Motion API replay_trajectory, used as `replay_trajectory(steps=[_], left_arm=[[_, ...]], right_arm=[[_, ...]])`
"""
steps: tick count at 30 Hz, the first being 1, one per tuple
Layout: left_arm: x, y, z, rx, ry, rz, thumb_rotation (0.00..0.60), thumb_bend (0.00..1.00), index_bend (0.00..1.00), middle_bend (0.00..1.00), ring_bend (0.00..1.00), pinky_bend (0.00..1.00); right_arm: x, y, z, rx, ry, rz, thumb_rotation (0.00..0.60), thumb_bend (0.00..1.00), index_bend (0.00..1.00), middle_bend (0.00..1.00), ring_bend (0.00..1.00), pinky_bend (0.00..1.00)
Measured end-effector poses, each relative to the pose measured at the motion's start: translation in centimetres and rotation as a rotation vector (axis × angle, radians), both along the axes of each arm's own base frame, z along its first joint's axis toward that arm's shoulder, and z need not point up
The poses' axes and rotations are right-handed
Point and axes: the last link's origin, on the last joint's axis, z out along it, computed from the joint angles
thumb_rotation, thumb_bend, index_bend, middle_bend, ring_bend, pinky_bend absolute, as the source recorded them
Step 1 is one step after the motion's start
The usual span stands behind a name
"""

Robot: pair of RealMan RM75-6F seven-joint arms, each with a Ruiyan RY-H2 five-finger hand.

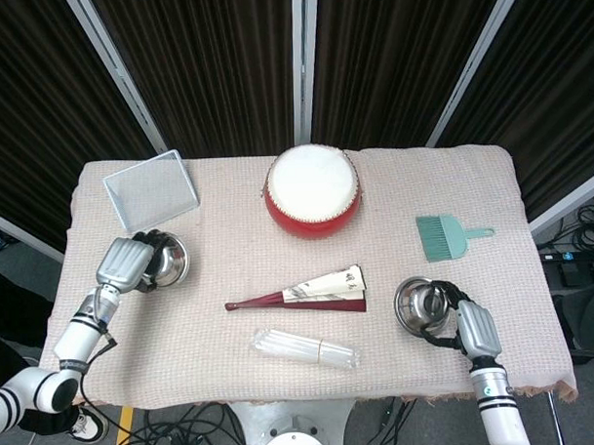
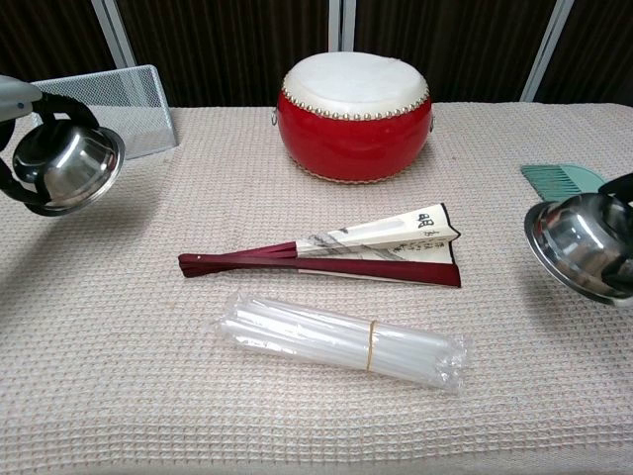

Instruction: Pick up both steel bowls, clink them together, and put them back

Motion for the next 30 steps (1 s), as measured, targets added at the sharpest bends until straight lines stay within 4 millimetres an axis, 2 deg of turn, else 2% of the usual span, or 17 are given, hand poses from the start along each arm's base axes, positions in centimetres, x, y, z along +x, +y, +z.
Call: replay_trajectory(steps=[4,6,8,10,14,15,17,23,30], left_arm=[[0.1,0.7,-1.1,-0.044,0.077,0.005,0.6,0.19,0.35,0.37,0.34,0.52],[0.0,0.9,-1.7,-0.066,0.109,0.016,0.6,0.18,0.27,0.33,0.28,0.43],[-0.2,1.0,-2.0,-0.082,0.133,0.03,0.6,0.16,0.16,0.28,0.2,0.29],[-0.4,1.1,-2.4,-0.1,0.155,0.046,0.6,0.15,0.08,0.22,0.12,0.18],[-0.5,1.2,-2.8,-0.105,0.141,0.066,0.6,0.09,0.01,0.03,0.01,0.07],[-0.4,1.2,-2.8,-0.098,0.127,0.068,0.6,0.06,0.0,0.0,0.0,0.06],[-0.3,1.3,-2.6,-0.081,0.105,0.067,0.6,0.05,0.0,0.0,0.0,0.05],[0.1,0.8,-1.3,-0.022,0.049,0.047,0.6,0.04,0.0,0.0,0.0,0.04],[-0.2,-1.9,0.9,0.059,-0.028,0.078,0.6,0.04,0.0,0.0,0.0,0.05]], right_arm=[[-0.2,-0.1,0.0,0.01,0.02,-0.031,0.6,0.22,0.41,0.35,0.26,0.29],[-0.3,-0.1,0.1,0.009,0.02,-0.042,0.6,0.22,0.4,0.34,0.25,0.29],[-0.5,-0.1,0.3,0.007,0.023,-0.049,0.6,0.22,0.38,0.33,0.24,0.29],[-0.6,-0.1,0.3,0.012,0.024,-0.052,0.6,0.19,0.3,0.28,0.19,0.25],[-0.8,-0.1,0.3,0.048,0.028,-0.045,0.6,0.08,0.04,0.04,0.01,0.03],[-0.8,-0.1,0.4,0.057,0.034,-0.041,0.6,0.05,0.0,0.0,0.0,0.0],[-0.9,-0.2,0.4,0.053,0.038,-0.036,0.6,0.02,0.0,0.0,0.0,0.0],[-0.9,-0.4,1.1,-0.015,0.056,-0.016,0.6,0.02,0.0,0.0,0.0,0.0],[-1.0,0.3,1.4,-0.044,0.028,0.016,0.6,0.02,0.0,0.0,0.0,0.0]])
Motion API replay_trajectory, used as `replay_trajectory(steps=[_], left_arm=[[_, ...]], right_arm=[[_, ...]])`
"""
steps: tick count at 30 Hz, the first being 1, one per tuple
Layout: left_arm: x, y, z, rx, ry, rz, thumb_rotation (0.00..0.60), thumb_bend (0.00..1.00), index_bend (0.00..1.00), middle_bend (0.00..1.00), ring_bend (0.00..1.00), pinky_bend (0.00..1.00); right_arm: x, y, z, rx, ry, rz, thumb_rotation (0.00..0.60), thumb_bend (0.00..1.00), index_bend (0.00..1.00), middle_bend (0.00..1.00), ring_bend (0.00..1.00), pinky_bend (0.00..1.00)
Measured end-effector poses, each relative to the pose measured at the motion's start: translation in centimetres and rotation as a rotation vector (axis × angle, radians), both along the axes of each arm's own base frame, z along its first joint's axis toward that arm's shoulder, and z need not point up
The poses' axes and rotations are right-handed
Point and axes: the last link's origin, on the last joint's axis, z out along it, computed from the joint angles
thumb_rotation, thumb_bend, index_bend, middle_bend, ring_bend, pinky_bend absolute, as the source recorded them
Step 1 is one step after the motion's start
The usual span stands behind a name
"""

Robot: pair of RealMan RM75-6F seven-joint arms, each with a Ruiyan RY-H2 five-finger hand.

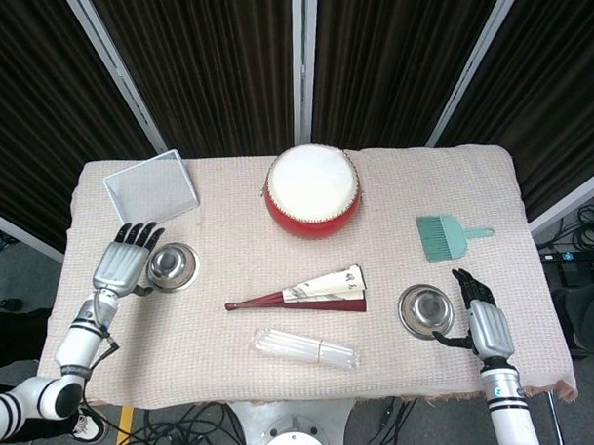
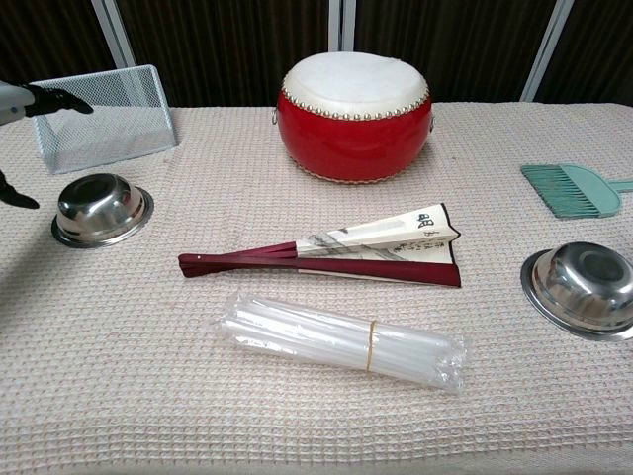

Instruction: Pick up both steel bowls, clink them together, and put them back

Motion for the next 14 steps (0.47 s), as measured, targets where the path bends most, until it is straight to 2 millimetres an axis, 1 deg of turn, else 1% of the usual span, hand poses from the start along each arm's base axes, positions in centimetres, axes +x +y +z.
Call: replay_trajectory(steps=[2,5,8,11,12,14], left_arm=[[-0.3,-1.2,0.7,0.036,-0.023,0.016,0.6,0.04,0.0,0.0,0.0,0.05],[-1.2,-3.5,2.1,0.111,-0.065,0.051,0.6,0.03,0.0,0.0,0.0,0.05],[-2.5,-6.4,3.4,0.208,-0.107,0.09,0.6,0.03,0.01,0.01,0.0,0.05],[-4.1,-10.1,4.4,0.304,-0.144,0.126,0.6,0.02,0.02,0.04,0.0,0.05],[-4.7,-11.6,4.6,0.339,-0.155,0.134,0.6,0.02,0.03,0.04,0.0,0.05],[-5.5,-14.1,4.9,0.392,-0.168,0.146,0.6,0.02,0.03,0.05,0.0,0.06]], right_arm=[[-0.1,0.3,0.1,0.0,-0.001,0.018,0.6,0.02,0.0,0.0,0.0,0.0],[-0.8,0.8,0.2,-0.002,0.035,0.043,0.6,0.02,0.0,0.0,0.0,0.0],[-1.4,1.2,0.4,-0.018,0.08,0.053,0.6,0.02,0.0,0.0,0.0,0.0],[-1.7,1.4,0.2,-0.029,0.107,0.064,0.6,0.02,0.0,0.0,0.0,0.0],[-1.7,1.5,0.1,-0.032,0.111,0.069,0.6,0.01,0.0,0.0,0.0,0.0],[-1.8,1.6,-0.1,-0.037,0.11,0.076,0.6,0.0,0.0,0.0,0.0,0.0]])
